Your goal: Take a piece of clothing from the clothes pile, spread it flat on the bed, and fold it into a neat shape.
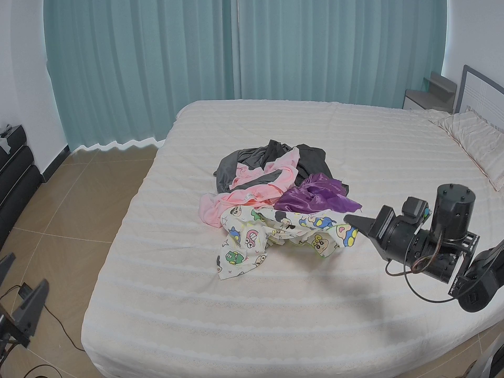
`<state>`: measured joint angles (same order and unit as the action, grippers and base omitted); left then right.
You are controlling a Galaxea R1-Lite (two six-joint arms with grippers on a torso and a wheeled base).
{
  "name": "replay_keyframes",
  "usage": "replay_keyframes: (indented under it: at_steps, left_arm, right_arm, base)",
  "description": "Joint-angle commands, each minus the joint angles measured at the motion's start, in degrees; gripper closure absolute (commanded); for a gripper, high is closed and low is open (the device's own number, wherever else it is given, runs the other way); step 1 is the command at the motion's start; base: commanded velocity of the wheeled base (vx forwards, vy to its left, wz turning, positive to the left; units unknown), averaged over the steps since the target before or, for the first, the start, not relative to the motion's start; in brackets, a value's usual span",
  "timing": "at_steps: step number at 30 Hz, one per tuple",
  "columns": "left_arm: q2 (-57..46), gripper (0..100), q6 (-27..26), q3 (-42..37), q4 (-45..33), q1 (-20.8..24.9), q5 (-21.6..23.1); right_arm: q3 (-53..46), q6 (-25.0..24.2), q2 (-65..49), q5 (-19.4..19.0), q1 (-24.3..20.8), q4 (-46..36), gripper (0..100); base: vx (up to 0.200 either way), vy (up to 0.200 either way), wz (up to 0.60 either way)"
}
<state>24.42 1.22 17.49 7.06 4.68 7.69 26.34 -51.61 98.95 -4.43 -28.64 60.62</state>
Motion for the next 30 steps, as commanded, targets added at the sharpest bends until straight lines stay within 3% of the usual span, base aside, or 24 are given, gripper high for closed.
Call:
replay_keyframes:
  at_steps: [1, 4, 6, 8, 9, 10, 17, 19, 25, 30]
  left_arm:
    - [27.26, 0, -2.80, 2.55, 2.52, 11.93, 5.76]
    - [39.57, 0, -2.45, 2.55, 10.61, 17.20, 5.67]
    - [42.55, 0, -2.27, 2.46, 13.51, 18.35, 5.67]
    - [51.43, 0, -1.92, 2.11, 22.47, 21.16, 5.23]
    - [51.43, 0, -1.92, 2.11, 22.47, 21.16, 5.23]
    - [57.06, 0, -1.48, 1.93, 28.10, 23.88, 3.82]
    - [71.21, 0, 4.41, 2.02, 41.28, 33.73, -3.47]
    - [76.92, 0, 6.95, 2.02, 49.19, 36.72, -5.93]
    - [93.18, 0, 8.45, 2.81, 66.77, 38.91, -16.04]
    - [98.54, 0, 8.62, 2.63, 74.24, 38.91, -16.66]
  right_arm:
    - [5.74, 1.25, -11.50, -3.48, -1.16, 0.37, 100]
    - [10.13, 1.25, -14.22, -3.75, -1.16, -0.95, 100]
    - [10.83, 1.25, -14.84, -3.84, -1.42, -1.74, 100]
    - [12.50, 1.25, -15.81, -4.01, -2.83, -2.97, 100]
    - [12.50, 1.25, -15.81, -4.01, -2.83, -2.97, 100]
    - [13.03, 1.34, -15.02, -4.36, -4.15, -4.20, 100]
    - [14.09, 3.10, -14.22, -4.45, -5.82, -5.08, 100]
    - [14.26, 3.19, -14.93, -4.36, -6.43, -5.69, 100]
    - [13.82, 3.10, -15.02, -3.75, -7.49, -5.69, 100]
    - [13.82, 3.10, -14.40, -3.66, -7.40, -5.78, 100]
  base:
    - [0.000, 0.000, 0.00]
    - [0.000, 0.000, 0.00]
    - [0.000, 0.000, 0.00]
    - [0.000, 0.000, 0.00]
    - [0.000, 0.000, 0.00]
    - [0.000, 0.000, 0.00]
    - [0.000, 0.000, 0.00]
    - [0.000, 0.000, 0.00]
    - [0.000, 0.000, 0.00]
    - [0.000, 0.000, 0.00]
